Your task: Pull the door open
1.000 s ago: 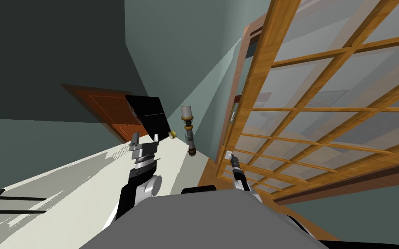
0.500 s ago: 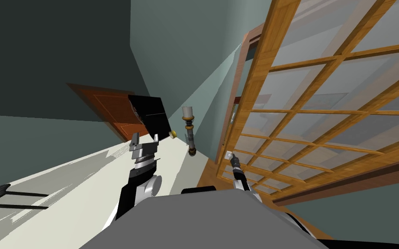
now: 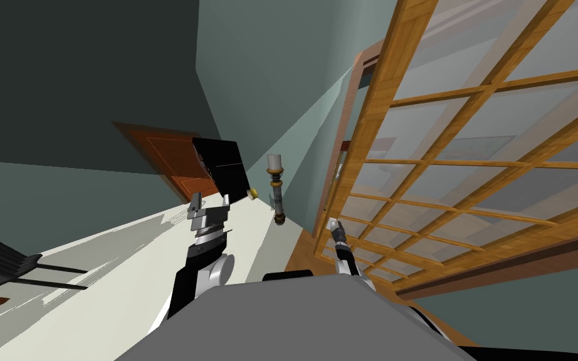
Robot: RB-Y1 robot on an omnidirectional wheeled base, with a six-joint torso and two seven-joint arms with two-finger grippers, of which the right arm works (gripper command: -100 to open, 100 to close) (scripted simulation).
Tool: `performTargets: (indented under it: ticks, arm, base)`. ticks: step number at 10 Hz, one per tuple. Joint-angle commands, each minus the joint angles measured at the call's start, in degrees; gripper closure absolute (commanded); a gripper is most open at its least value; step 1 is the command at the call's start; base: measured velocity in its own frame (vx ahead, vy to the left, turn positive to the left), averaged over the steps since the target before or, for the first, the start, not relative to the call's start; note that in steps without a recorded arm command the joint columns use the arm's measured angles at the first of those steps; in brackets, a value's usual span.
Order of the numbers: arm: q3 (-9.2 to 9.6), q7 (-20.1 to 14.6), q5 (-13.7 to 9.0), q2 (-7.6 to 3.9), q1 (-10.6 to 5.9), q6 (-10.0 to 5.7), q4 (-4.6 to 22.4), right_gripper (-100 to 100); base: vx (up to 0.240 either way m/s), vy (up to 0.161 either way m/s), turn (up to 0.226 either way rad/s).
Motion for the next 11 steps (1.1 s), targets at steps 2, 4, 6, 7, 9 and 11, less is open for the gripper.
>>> performTargets:
  ticks: [2, 4, 6, 7, 9, 11]
  arm:
    - [0.45, -3.50, -1.04, 0.31, -0.10, 0.13, -0.22, -100]
    - [1.11, -7.20, -2.57, 0.72, -0.34, 0.17, -0.28, -100]
    - [1.47, -10.15, -3.39, 0.94, -0.47, 0.20, -0.31, -100]
    - [1.83, -11.72, -4.23, 1.16, -0.60, 0.22, -0.35, -100]
    - [2.20, -14.73, -5.11, 1.40, -0.74, 0.24, -0.38, -100]
    - [2.58, -17.41, -5.99, 1.63, -0.89, 0.27, -0.42, -100]
  base:
    - [-0.044, -0.006, 0.026]
    - [-0.046, 0.001, 0.034]
    - [-0.046, -0.007, 0.018]
    - [-0.066, -0.010, 0.048]
    - [-0.048, -0.008, 0.017]
    - [-0.040, -0.002, 0.019]
